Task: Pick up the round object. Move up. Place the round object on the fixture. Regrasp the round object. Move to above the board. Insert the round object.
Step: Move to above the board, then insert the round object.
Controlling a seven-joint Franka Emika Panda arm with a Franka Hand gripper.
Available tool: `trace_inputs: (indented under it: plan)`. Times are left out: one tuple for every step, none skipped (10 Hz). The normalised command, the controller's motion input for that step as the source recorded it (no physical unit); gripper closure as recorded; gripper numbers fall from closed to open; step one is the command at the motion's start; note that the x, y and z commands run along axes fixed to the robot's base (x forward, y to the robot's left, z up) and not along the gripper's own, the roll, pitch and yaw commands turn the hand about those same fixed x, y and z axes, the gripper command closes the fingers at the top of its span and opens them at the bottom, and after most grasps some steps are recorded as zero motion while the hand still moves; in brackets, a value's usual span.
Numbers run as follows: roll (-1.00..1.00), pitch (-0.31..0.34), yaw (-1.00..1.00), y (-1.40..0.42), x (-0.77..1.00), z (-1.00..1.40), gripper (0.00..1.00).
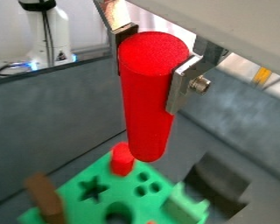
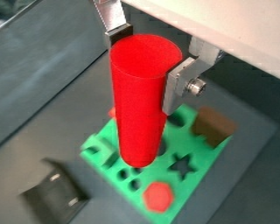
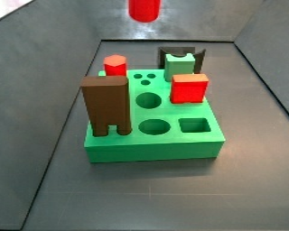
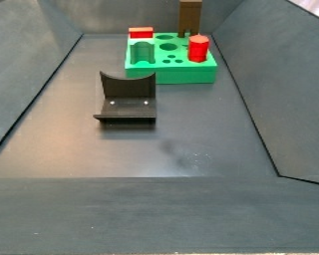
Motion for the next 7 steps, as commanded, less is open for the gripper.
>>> trace_inputs:
  plan:
    - [-0.93, -0.003, -0.12, -0.02, -0.11, 0.03, 1.0]
    - [-0.71, -0.019, -0.08, 0.02, -0.08, 0.01, 1.0]
    - [-0.5, -0.033, -0.04, 0.03, -0.07, 0.01, 1.0]
    - [-0.33, -0.042, -0.03, 0.02, -0.07, 0.01, 1.0]
    - [-0.23, -0.043, -0.02, 0.02, -0.06, 0.0, 1.0]
    - [-0.01, -0.024, 0.0, 0.0, 0.0, -0.02, 1.0]
    - [-0.06, 0.0, -0.02, -0.02, 0.17, -0.19, 1.0]
